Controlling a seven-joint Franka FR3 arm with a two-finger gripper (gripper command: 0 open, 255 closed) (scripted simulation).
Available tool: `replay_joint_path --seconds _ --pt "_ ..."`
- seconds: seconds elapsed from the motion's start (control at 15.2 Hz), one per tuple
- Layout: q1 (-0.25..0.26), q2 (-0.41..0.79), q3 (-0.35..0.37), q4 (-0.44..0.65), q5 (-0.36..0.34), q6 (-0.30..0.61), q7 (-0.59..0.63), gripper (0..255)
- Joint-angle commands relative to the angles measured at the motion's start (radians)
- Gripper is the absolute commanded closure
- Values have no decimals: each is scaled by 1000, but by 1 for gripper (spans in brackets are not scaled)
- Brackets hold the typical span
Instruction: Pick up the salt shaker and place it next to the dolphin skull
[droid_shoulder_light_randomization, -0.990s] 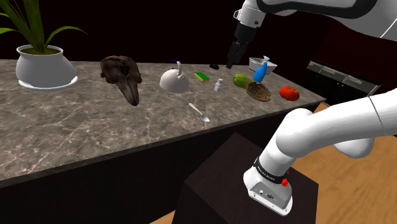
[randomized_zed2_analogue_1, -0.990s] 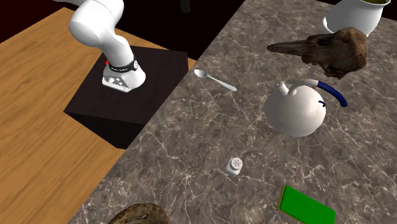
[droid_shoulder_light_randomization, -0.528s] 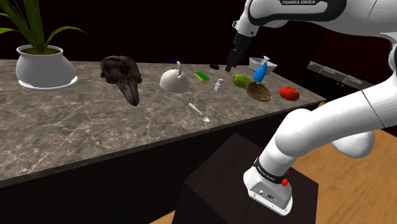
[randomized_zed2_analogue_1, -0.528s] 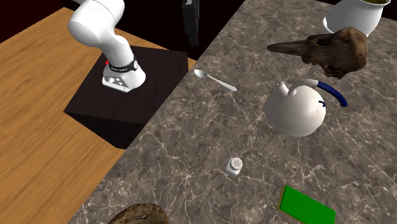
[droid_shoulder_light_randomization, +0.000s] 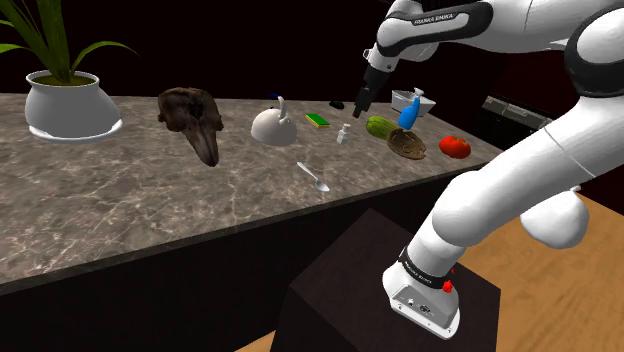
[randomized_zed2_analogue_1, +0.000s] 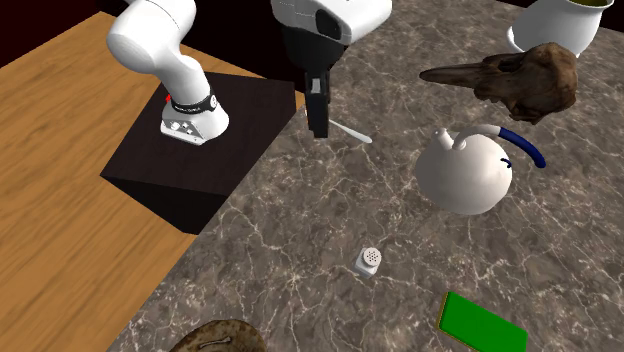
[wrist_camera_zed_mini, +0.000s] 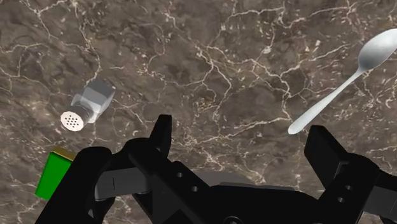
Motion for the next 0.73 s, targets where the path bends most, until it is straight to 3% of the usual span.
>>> replay_joint_path --seconds 0.0,0.33,0.66 --pt "5 65 -38 28 21 41 -47 0" --pt "10 248 -134 127 121 119 -197 0" --pt "-15 460 -195 262 283 157 -371 0"
